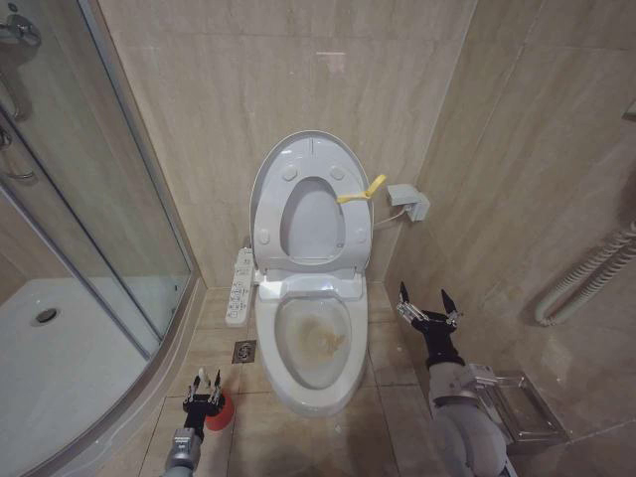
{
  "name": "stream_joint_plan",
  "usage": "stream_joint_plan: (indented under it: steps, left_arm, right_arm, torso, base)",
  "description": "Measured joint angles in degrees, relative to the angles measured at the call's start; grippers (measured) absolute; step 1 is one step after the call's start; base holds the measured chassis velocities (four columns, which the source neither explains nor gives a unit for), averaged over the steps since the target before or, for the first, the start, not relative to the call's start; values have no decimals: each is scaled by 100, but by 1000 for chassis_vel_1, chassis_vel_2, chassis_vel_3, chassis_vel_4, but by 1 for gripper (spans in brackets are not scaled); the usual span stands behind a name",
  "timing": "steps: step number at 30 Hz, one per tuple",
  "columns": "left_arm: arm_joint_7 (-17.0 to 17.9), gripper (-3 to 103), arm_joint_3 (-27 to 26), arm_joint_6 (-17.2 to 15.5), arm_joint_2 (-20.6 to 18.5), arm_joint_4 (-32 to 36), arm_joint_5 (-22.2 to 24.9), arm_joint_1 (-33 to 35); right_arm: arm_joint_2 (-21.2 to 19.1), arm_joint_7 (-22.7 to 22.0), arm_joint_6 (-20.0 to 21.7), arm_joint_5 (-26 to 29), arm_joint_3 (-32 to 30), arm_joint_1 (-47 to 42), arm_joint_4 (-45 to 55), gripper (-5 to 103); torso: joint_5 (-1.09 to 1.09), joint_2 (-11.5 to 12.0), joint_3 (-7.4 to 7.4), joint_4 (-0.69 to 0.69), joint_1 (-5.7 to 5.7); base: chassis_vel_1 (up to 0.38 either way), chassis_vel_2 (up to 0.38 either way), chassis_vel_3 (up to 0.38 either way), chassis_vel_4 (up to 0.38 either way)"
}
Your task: Open the toilet lid, clean the toilet bowl with a toilet brush, close the toilet lid, and flush.
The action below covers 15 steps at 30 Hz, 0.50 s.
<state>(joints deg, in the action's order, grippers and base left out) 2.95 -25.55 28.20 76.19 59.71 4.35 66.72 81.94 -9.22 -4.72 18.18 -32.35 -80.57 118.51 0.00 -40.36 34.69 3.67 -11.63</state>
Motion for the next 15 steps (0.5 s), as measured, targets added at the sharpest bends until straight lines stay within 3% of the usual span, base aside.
stream_joint_plan:
  steps: [6, 7, 15]
  left_arm:
    - [-126, 46, -49, 125, 40, -19, -5, 3]
    - [-128, 20, -56, 142, 41, 4, -8, 28]
    - [-18, 19, -207, 324, 58, 654, -175, 477]
  right_arm:
    - [0, 0, 0, 0, 0, 0, 0, 100]
    - [0, 0, 0, 0, 0, 0, 0, 100]
    - [0, 0, 0, 0, 0, 0, 0, 100]
  torso:
    - [0, 0, 0, 1, 0]
    - [0, 0, 0, 0, 0]
    - [0, 0, 0, -1, 0]
  base:
    - [0, 0, 0, 0]
    - [0, 0, 0, 0]
    - [0, 0, 0, 0]
